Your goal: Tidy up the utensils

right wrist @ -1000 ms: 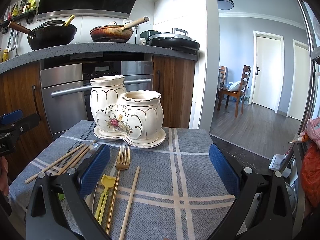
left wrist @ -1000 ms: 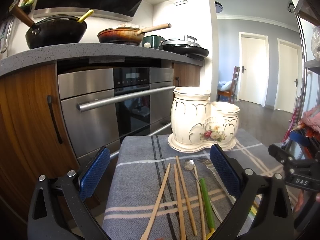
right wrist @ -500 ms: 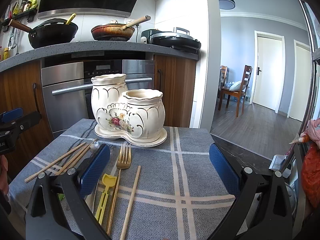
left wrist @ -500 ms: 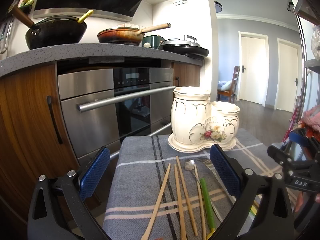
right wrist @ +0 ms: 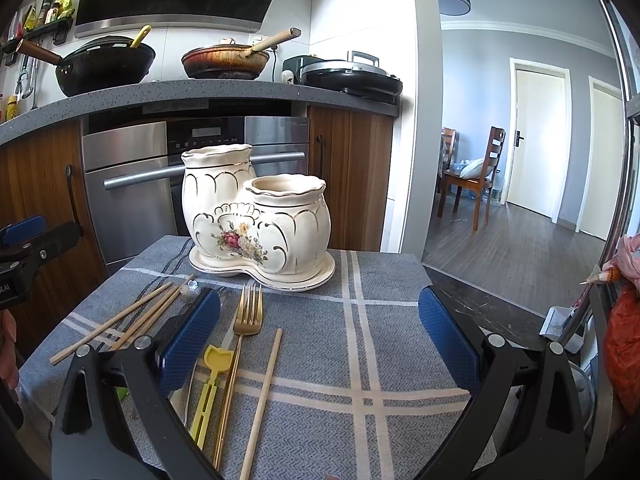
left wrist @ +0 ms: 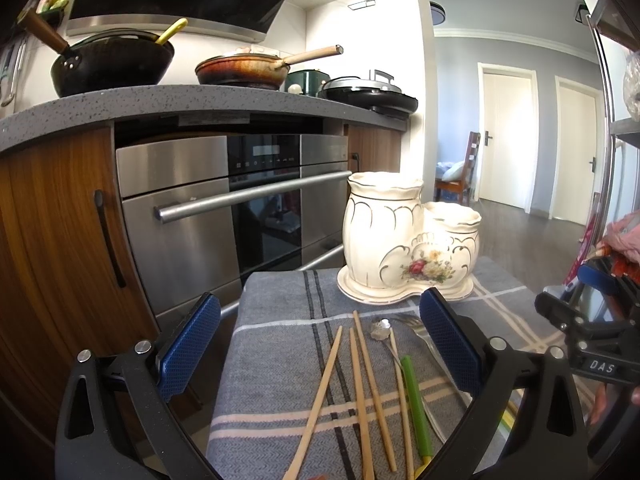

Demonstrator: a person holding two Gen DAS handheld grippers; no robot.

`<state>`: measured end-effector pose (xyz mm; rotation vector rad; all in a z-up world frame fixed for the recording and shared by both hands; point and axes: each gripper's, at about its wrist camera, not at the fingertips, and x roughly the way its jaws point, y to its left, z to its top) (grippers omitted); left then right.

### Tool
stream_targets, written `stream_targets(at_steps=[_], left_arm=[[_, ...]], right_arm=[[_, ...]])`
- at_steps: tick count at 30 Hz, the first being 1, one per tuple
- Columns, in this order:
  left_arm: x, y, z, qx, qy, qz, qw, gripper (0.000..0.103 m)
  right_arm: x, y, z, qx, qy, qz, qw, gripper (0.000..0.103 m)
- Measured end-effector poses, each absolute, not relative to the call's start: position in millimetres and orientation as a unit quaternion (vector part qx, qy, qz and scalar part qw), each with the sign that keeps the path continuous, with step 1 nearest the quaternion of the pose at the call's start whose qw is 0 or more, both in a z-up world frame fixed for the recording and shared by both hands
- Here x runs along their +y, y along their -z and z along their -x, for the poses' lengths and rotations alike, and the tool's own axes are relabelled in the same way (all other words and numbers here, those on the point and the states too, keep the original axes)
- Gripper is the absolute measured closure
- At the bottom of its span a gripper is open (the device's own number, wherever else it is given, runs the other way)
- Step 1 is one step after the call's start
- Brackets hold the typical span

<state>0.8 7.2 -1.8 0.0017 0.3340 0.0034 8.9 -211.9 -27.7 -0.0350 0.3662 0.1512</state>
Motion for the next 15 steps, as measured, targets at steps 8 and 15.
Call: stream_targets(at_steps=[8, 15], left_arm=[[6.9, 1.9, -0.9, 0.166, -0.002, -0.001, 0.986, 0.004], [9.7, -1.6, -3.0, 0.169, -0.002, -0.007, 0.986, 0.004]], right_arm=[[-211.5, 27.9, -9.0, 0.182, -0.075, 0.017, 0.98, 0.005], [-208.8, 22.3, -8.2, 0.172, -0.076, 0.033, 0.982, 0.005]])
